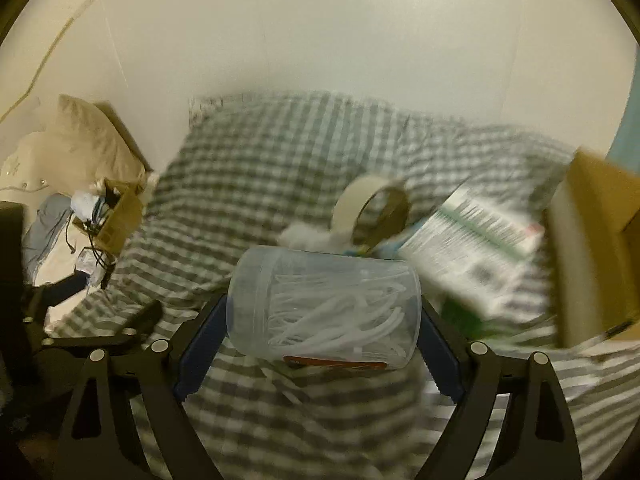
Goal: Organize objects
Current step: 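Grasp the clear cotton-swab container with the right tool and lift it, then grasp the white-and-green medicine box with the left tool while the right tool holds the container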
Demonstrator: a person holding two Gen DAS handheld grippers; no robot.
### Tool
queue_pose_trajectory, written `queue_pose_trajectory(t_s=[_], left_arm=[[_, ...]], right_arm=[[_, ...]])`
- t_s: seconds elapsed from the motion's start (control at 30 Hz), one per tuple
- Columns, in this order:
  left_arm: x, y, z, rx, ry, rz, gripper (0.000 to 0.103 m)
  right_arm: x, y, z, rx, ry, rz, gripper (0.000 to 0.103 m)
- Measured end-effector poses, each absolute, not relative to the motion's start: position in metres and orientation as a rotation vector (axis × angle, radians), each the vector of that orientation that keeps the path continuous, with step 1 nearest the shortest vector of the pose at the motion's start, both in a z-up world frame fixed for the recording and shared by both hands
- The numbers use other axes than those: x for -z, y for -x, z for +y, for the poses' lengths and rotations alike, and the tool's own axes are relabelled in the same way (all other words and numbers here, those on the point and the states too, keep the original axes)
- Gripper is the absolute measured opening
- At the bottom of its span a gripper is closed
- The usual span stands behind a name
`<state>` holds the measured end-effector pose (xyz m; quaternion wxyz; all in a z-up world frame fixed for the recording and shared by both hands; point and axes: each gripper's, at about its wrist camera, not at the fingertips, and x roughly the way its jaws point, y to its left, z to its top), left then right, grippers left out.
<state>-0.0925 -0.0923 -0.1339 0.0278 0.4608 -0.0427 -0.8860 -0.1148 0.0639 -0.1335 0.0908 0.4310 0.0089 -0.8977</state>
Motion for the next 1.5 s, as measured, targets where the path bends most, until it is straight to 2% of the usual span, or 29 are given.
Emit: queue_pose_trajectory(t_s=[0.13, 0.33, 0.73, 0.9, 1.23, 1.3, 1.33, 1.37, 1.5], left_arm=[[0.117, 0.084, -0.058, 2.832, -1.422, -0.156, 0.103], [0.103, 0.084, -0.004, 2.944, -1.443, -0.199, 0.103], [0.124, 0.119, 0.091, 3.12, -1.594, -0.3, 0.103], [0.135, 0.138, 0.114, 3.168, -1.603, -0.38, 0.103], [0.147, 0.156, 0.135, 3.25, -1.673, -0.386, 0.103], [0.145, 0.153, 0.132, 3.243, -1.688, -0.366, 0.098], [0.143, 0.151, 0.13, 3.233, -1.687, -0.362, 0.087], [0.141, 0.15, 0.128, 3.224, -1.689, -0.357, 0.085], [0.127, 0.143, 0.114, 3.188, -1.707, -0.239, 0.084]], right_arm=[[0.09, 0.095, 0.095, 2.762, -1.203, 0.053, 0.089], [0.061, 0.078, 0.155, 2.926, -1.194, 0.078, 0.089], [0.075, 0.095, 0.218, 2.997, -1.244, -0.002, 0.089], [0.082, 0.102, 0.224, 2.996, -1.26, 0.005, 0.089], [0.082, 0.107, 0.236, 3.001, -1.26, -0.037, 0.089], [0.082, 0.107, 0.238, 2.998, -1.266, -0.042, 0.089], [0.081, 0.106, 0.239, 2.999, -1.266, -0.043, 0.089], [0.08, 0.105, 0.239, 2.999, -1.265, -0.042, 0.089], [0.071, 0.098, 0.238, 3.003, -1.248, -0.035, 0.089]])
